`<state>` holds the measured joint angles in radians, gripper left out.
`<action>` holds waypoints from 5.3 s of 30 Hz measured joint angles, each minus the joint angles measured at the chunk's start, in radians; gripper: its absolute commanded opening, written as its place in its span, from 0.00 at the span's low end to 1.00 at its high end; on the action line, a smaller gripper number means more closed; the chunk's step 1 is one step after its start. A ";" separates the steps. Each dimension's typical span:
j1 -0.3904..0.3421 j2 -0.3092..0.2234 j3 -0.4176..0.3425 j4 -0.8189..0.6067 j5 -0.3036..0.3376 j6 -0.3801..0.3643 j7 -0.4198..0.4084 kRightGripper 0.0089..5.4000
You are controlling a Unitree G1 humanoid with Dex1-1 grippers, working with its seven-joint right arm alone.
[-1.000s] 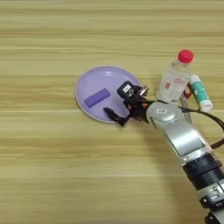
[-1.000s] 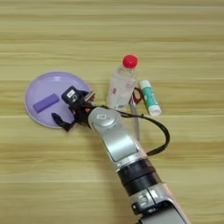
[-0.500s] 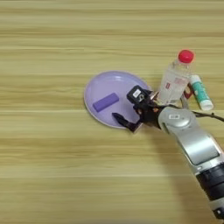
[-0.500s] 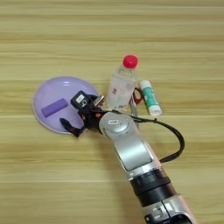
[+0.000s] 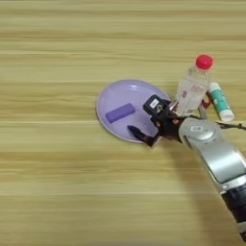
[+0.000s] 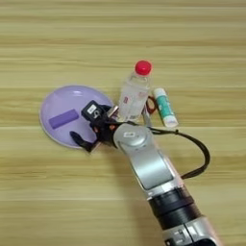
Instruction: Move the objects on the table
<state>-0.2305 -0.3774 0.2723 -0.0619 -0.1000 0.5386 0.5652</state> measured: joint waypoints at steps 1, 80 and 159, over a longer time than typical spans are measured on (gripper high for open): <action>-0.001 -0.002 0.000 -0.001 -0.003 0.000 0.006 1.00; -0.457 0.089 0.025 0.817 0.009 -0.410 0.375 1.00; -0.250 0.146 -0.066 0.396 0.017 -0.331 0.115 0.26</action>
<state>-0.4808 -0.2316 0.2068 0.3338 -0.0829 0.2078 0.6800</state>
